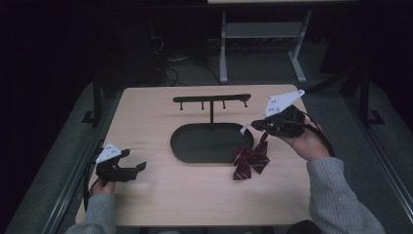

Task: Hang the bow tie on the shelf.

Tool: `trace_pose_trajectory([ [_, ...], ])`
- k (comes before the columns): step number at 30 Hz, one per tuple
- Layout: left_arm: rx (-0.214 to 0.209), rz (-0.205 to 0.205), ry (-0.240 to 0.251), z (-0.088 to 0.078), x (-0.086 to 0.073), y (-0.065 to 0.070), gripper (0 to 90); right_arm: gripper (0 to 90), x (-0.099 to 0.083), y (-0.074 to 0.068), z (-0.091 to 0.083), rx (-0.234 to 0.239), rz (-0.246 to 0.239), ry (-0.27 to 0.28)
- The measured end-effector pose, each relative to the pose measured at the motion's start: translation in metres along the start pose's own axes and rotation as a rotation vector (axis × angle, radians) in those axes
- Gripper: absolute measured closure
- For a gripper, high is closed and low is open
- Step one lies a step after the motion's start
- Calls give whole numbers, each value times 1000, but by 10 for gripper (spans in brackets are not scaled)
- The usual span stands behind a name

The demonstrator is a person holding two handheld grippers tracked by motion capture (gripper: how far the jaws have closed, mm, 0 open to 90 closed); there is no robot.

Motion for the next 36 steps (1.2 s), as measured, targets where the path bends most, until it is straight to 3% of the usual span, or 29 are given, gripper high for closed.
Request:
trace_pose_trajectory([
  [17, 1, -8, 9, 0, 0, 0, 130, 888, 44, -3, 10, 20, -42, 16],
  [36, 5, -8, 18, -1, 0, 0, 130, 888, 76, 5, 18, 18, -56, 17],
])
Point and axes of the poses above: each handheld gripper's, and its own axes: z roughly forward along the jaws, x roughly out of its top, y roughly to its right, the point moved 1 cm from there along z, roughly forward along the jaws, and after that the axes turned 15 degrees about z, right-handed, at the moved point
